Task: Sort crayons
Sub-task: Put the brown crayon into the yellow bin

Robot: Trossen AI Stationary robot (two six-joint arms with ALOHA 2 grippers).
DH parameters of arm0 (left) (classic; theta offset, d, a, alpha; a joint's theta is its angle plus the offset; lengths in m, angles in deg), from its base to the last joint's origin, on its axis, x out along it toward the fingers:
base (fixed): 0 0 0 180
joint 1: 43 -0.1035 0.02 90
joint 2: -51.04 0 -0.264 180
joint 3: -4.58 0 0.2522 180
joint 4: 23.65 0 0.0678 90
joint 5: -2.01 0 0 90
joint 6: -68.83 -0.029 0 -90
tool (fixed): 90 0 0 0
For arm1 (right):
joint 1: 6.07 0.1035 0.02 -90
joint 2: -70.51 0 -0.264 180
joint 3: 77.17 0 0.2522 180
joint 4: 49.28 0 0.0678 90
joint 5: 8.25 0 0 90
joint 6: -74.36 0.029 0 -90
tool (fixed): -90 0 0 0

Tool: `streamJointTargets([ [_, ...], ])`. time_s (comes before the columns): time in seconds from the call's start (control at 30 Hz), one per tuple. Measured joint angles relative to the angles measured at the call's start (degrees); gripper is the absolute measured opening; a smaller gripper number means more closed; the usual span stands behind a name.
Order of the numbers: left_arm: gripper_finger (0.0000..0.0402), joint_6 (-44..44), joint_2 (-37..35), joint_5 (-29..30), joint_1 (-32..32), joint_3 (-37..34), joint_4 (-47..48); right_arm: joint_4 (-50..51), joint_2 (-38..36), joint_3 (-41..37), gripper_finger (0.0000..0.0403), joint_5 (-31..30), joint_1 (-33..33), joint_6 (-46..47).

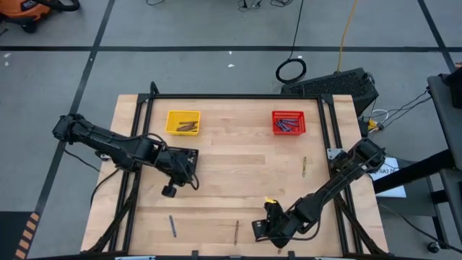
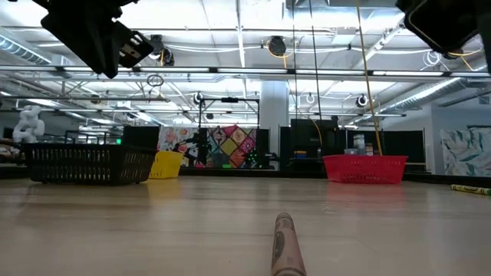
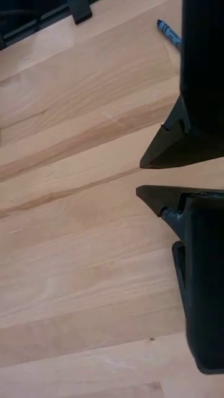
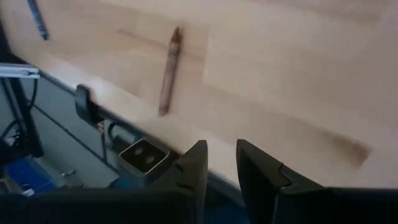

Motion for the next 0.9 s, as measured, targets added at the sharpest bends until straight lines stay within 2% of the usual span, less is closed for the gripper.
streamJointTargets([
  [0.2, 0.0052, -0.6, 0.0, 0.01, 0.0, 0.0, 0.02, 12.03, -0.17, 5.47, 0.0073, 4.07, 0.45, 3.18],
  [0.33, 0.0052, -0.6, 0.0, 0.02, 0.0, 0.0, 0.02, 20.01, -0.19, 8.97, 0.0073, 4.17, 1.17, 5.89],
  [0.67, 0.0052, -0.62, 0.0, 0.02, 0.0, -0.04, 0.1, 22.27, 1.72, 9.6, 0.0073, 4.59, 5.27, 15.63],
  [0.9, 0.0052, -0.62, 0.0, 0.02, 0.04, -0.09, 0.08, 23.34, 1.75, 9.6, 0.0073, 5.76, 6.55, 16.17],
])
